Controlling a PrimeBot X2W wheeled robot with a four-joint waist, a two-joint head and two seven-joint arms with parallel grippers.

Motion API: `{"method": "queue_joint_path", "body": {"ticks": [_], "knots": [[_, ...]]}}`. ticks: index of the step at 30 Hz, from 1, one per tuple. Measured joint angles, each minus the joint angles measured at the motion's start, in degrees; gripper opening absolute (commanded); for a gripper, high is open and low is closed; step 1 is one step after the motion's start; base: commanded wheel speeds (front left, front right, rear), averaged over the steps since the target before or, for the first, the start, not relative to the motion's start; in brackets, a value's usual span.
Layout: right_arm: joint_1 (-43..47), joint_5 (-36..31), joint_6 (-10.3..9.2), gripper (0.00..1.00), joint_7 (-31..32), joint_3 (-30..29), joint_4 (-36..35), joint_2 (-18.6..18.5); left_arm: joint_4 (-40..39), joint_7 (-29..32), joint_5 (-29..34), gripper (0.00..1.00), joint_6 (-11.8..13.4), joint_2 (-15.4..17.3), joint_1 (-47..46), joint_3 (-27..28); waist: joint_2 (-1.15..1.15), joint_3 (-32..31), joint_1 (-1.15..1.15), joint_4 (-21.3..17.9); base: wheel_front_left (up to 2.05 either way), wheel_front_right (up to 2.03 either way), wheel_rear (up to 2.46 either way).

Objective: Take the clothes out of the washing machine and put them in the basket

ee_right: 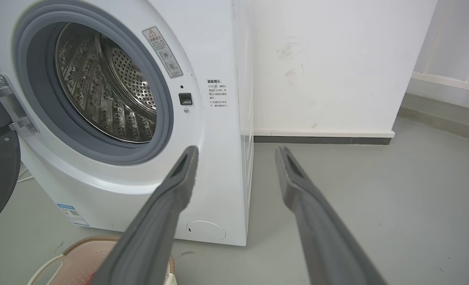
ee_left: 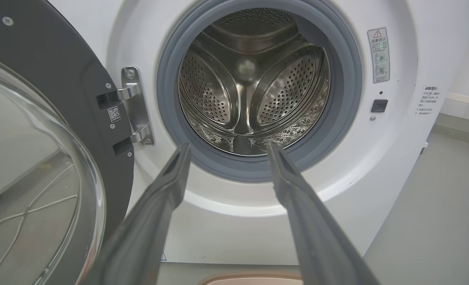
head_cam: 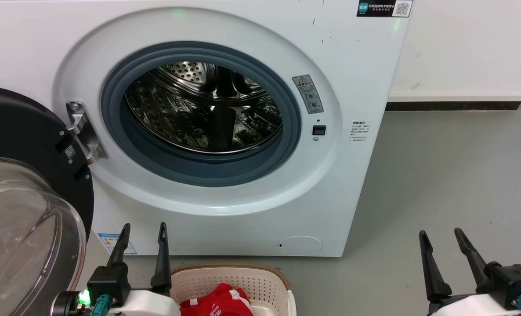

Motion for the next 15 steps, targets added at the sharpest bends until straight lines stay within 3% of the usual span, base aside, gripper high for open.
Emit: {"method": "queue_joint_path", "body": {"ticks": [1,2,6,15], "knots": [[0.0,0.0,0.00,1.00,0.0,0.0,0.0,0.0,0.1,0.0,-0.1,1.00,0.0,0.0,0.0,0.0,0.00,0.0,0.00,0.0,0.00,0.00,0.00],[0.0,0.0,0.00,0.00,0.0,0.0,0.1,0.0,0.3,0.5,-0.4,0.00,0.0,0.0,0.0,-0.1,0.00,0.0,0.00,0.0,0.00,0.00,0.00],[0.3,0.7,0.01,0.00,0.1,0.2,1.7,0.1,2.4,1.2,-1.3,0.00,-0.2,-0.3,0.9,0.1,0.00,0.0,0.00,0.1,0.00,0.00,0.00],[-0.6,14.2,0.01,0.00,1.0,0.3,4.2,-0.3,3.2,4.4,-13.8,0.00,-1.3,-0.4,0.4,1.4,0.00,0.3,0.00,0.1,0.00,0.00,0.00]]}}
